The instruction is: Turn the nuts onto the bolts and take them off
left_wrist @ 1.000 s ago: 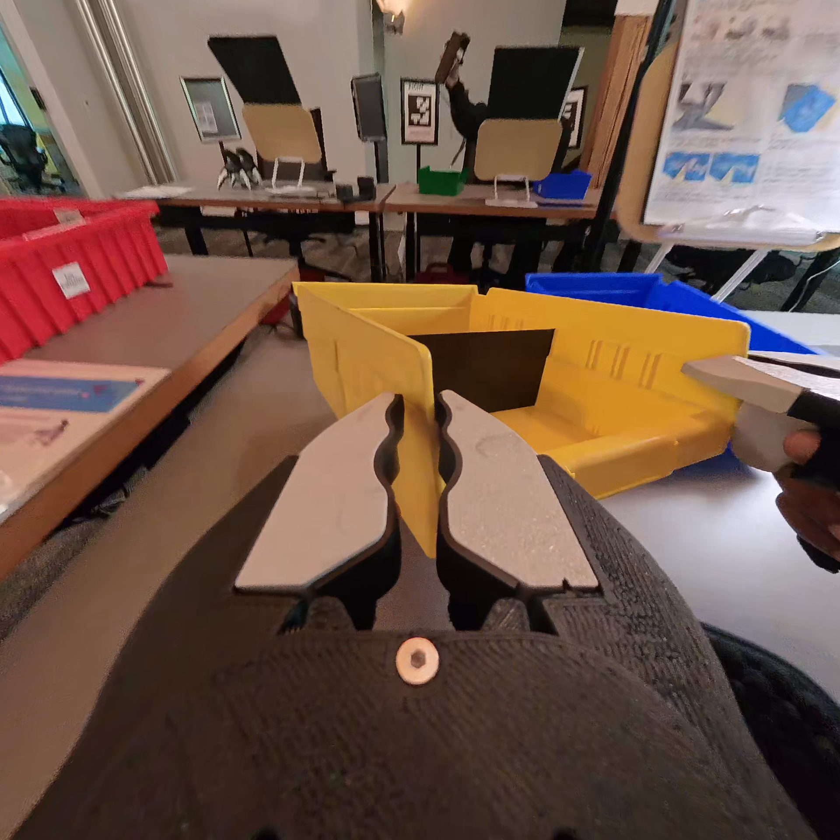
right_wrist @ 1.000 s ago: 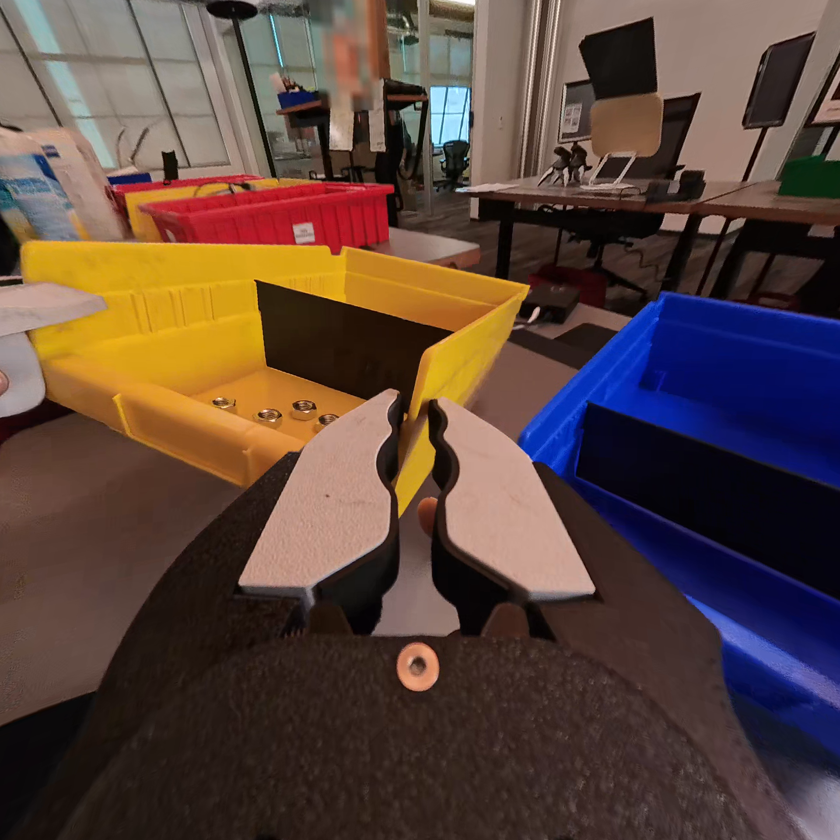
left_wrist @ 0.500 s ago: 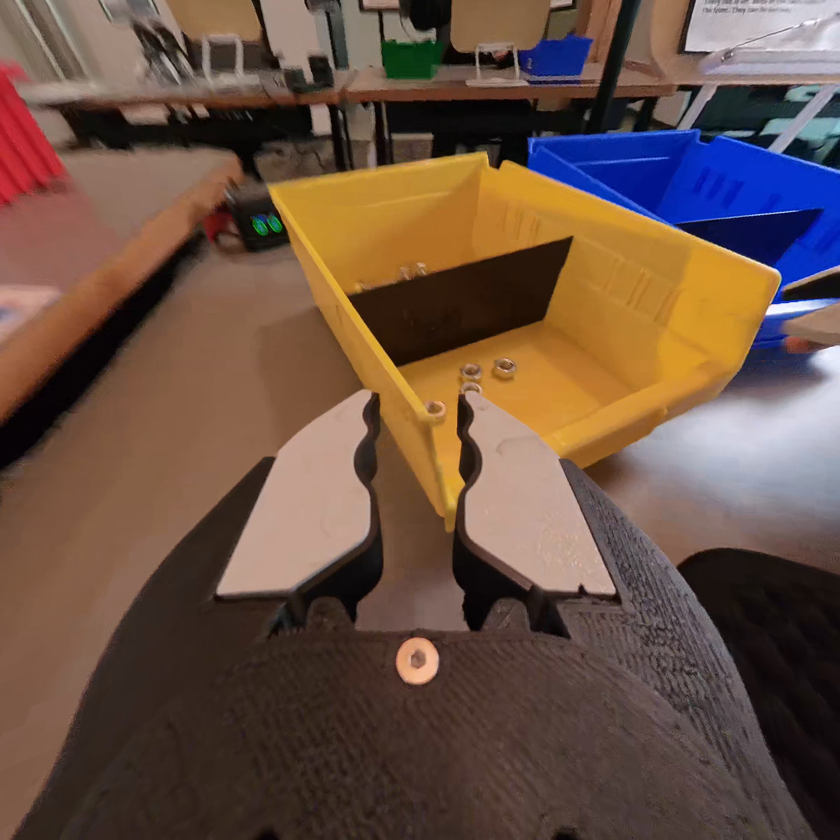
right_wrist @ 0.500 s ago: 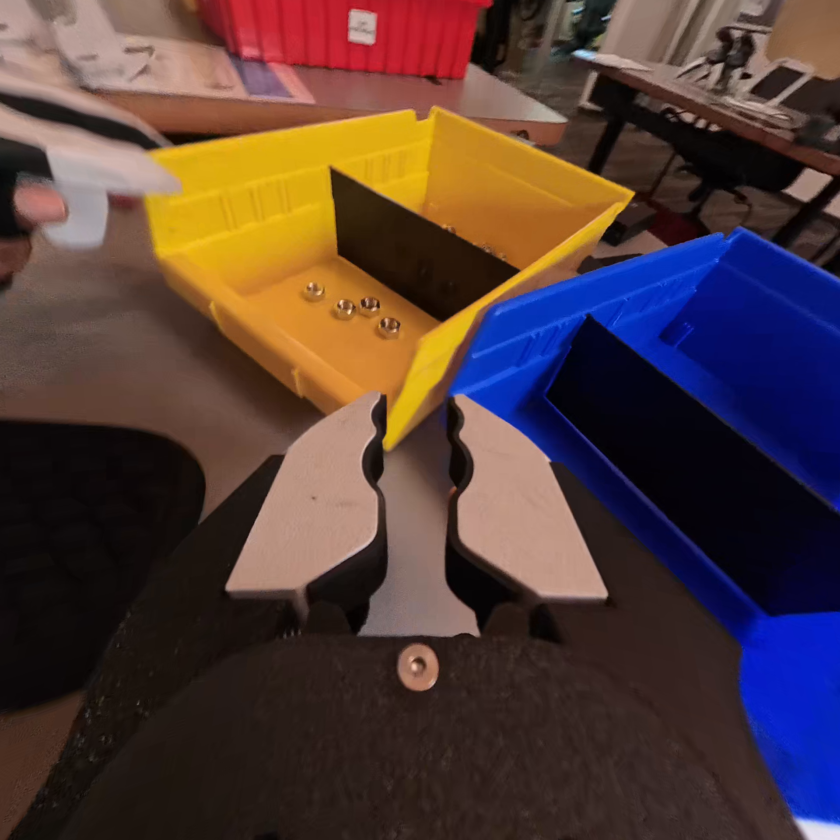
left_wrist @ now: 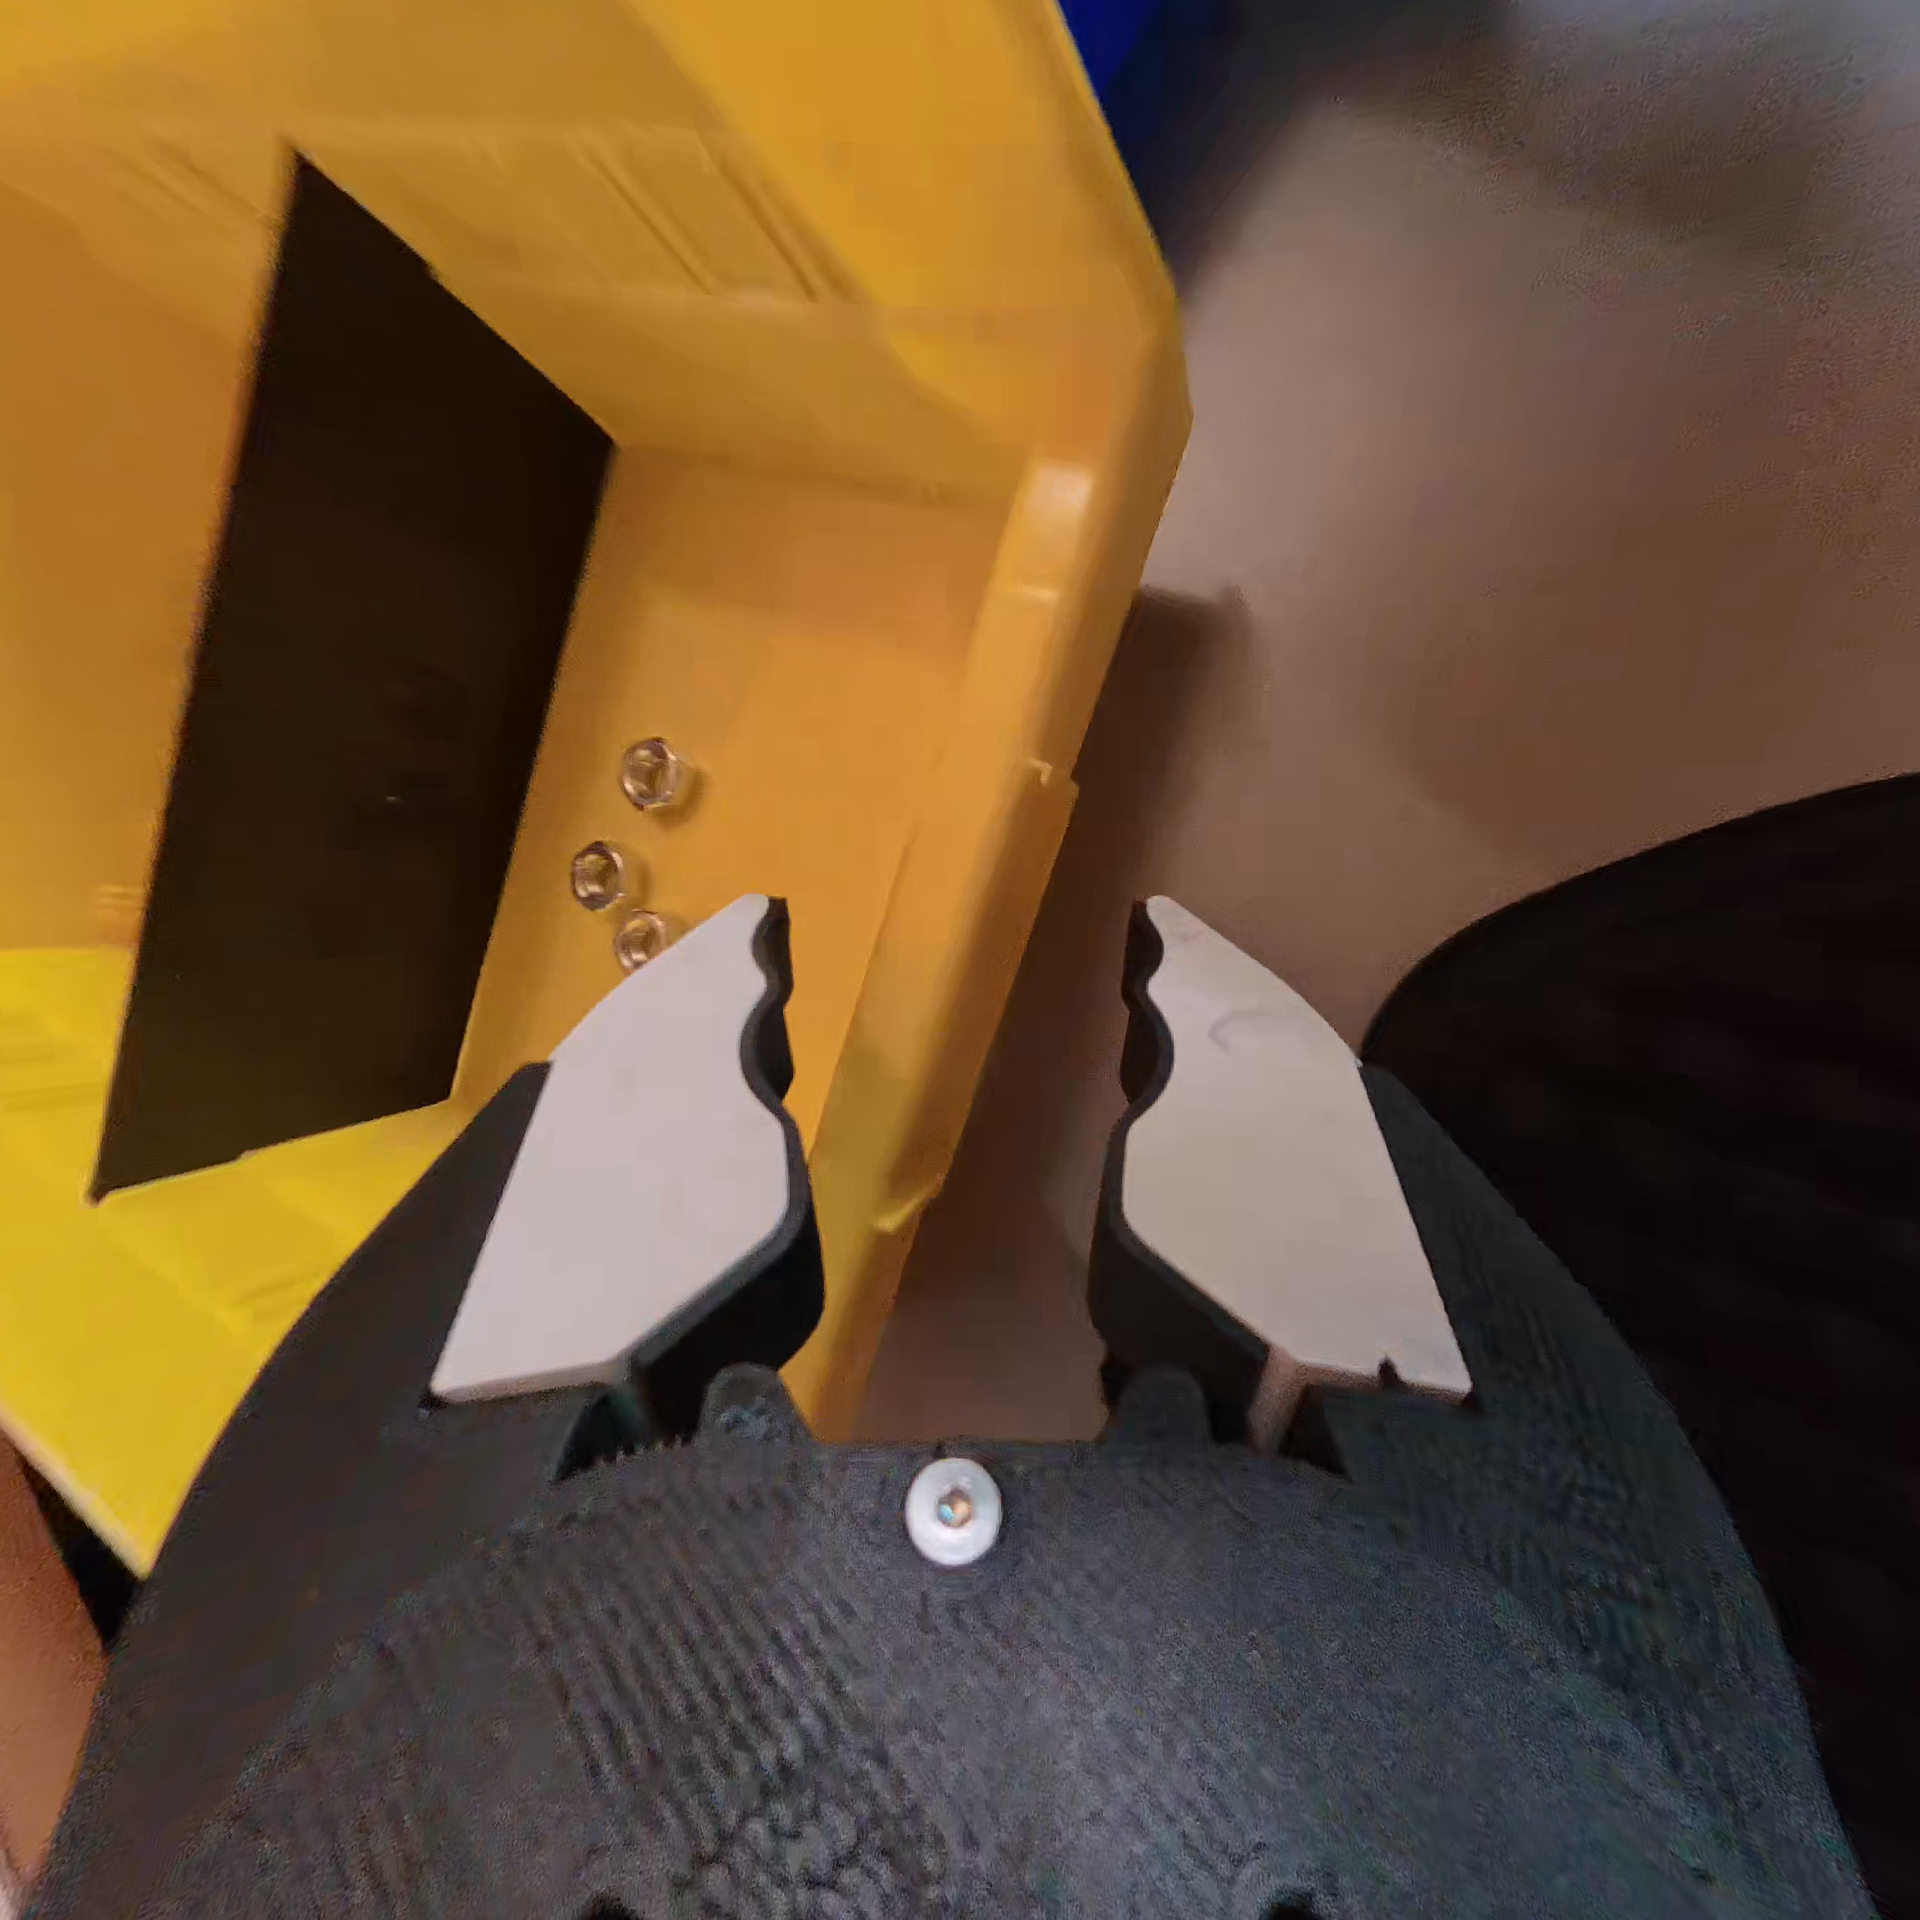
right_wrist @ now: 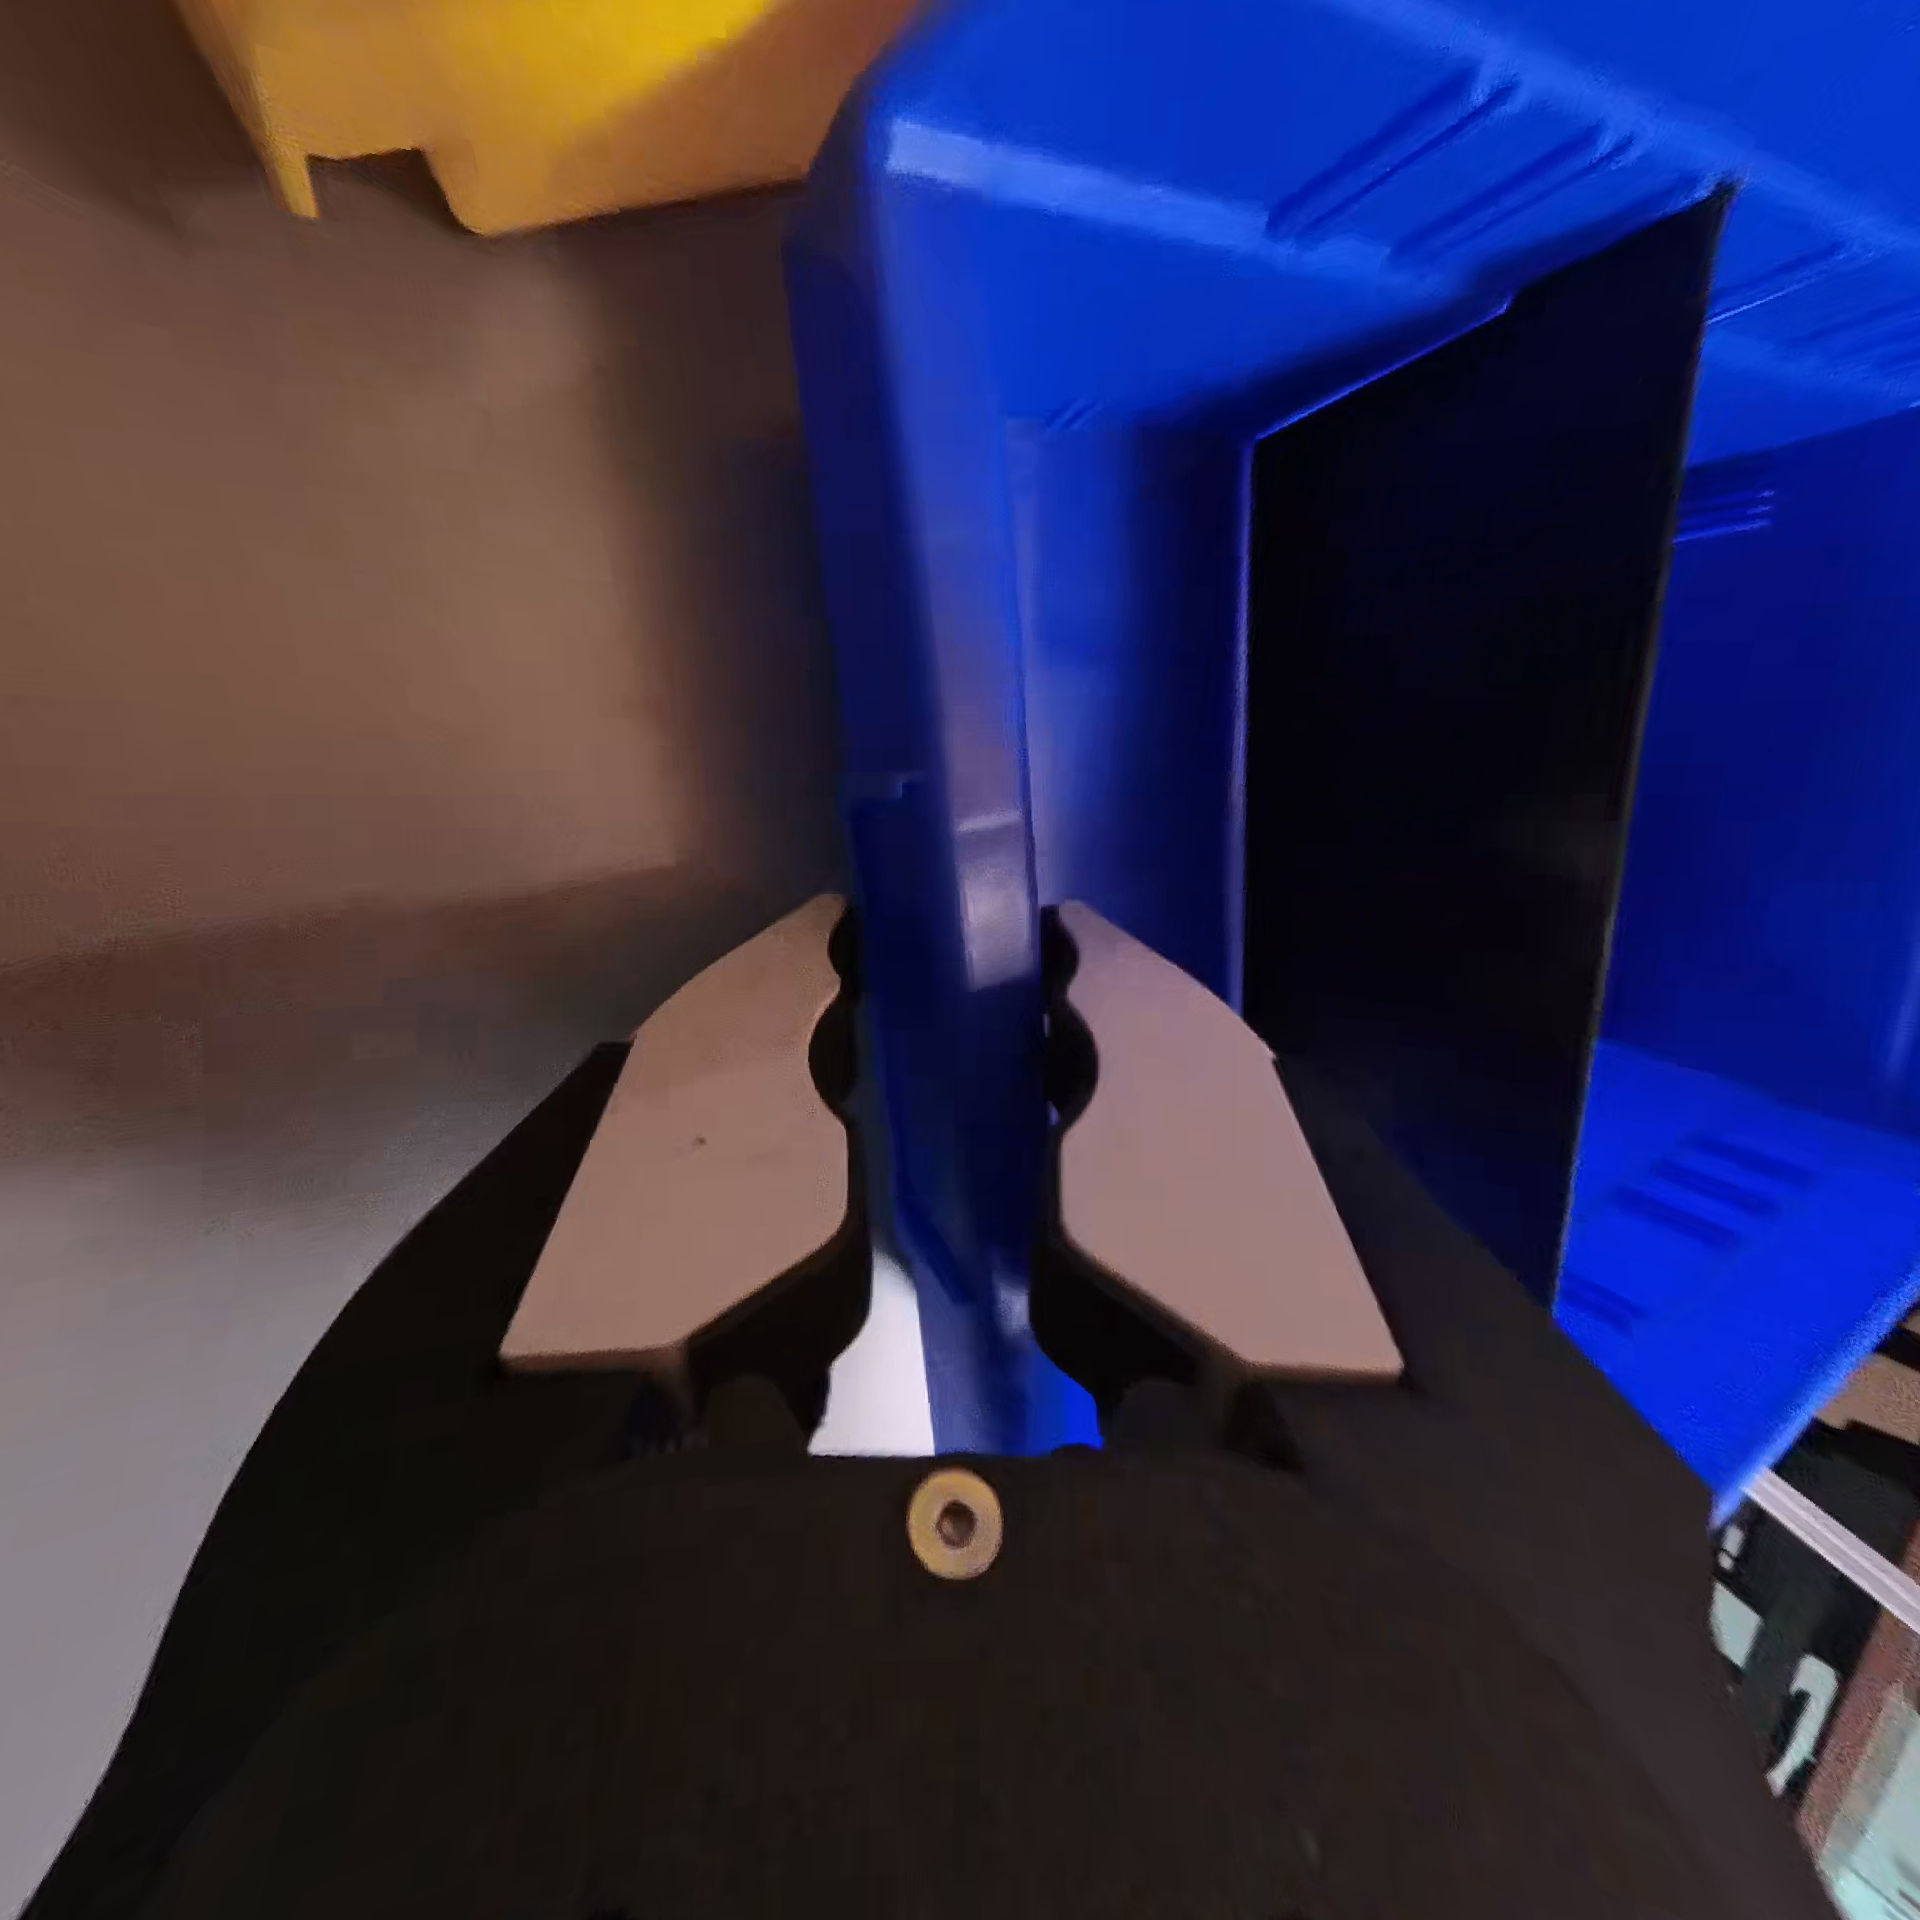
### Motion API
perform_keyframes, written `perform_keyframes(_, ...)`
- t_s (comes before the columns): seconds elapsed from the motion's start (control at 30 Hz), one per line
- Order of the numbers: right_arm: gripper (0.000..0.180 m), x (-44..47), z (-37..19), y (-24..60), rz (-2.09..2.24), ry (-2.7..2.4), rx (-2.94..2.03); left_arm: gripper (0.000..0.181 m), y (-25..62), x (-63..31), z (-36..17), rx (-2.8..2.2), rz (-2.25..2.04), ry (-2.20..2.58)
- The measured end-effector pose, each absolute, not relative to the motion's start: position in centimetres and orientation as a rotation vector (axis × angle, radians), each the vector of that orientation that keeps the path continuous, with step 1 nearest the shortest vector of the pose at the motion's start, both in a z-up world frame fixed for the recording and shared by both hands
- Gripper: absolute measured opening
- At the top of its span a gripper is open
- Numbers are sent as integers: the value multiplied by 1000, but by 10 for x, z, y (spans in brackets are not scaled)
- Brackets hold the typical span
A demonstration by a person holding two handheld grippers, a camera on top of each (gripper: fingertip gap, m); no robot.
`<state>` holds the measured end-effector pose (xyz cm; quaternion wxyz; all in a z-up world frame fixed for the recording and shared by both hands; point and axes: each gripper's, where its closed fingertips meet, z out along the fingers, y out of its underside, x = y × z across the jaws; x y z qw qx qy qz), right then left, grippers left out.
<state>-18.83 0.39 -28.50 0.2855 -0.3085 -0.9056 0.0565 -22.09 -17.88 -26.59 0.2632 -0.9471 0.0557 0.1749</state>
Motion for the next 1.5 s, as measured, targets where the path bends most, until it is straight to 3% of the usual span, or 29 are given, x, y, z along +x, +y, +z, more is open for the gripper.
perform_keyframes(0.03,32,-184,-284,6,137,-2412,-828,61,-179,-225,-274,-2603,493,175)
perform_keyframes(0.2,32,-124,-278,16,177,-2374,-828,36,-175,-233,-284,-2607,615,337)
perform_keyframes(0.63,31,56,-275,163,-120,-2127,-1236,34,-159,-234,-284,-2544,611,375)
perform_keyframes(1.13,31,59,-280,275,-238,-2097,-1209,34,-134,-266,-285,-2542,585,403)
perform_keyframes(1.23,40,66,-270,274,-350,-2087,-1238,34,-128,-276,-285,-2537,588,413)
perform_keyframes(1.3,42,59,-251,251,-230,-2034,-1265,34,-125,-281,-285,-2535,580,411)
perform_keyframes(1.5,37,4,-176,164,737,-1537,-1377,47,-120,-277,-262,-2465,457,297)
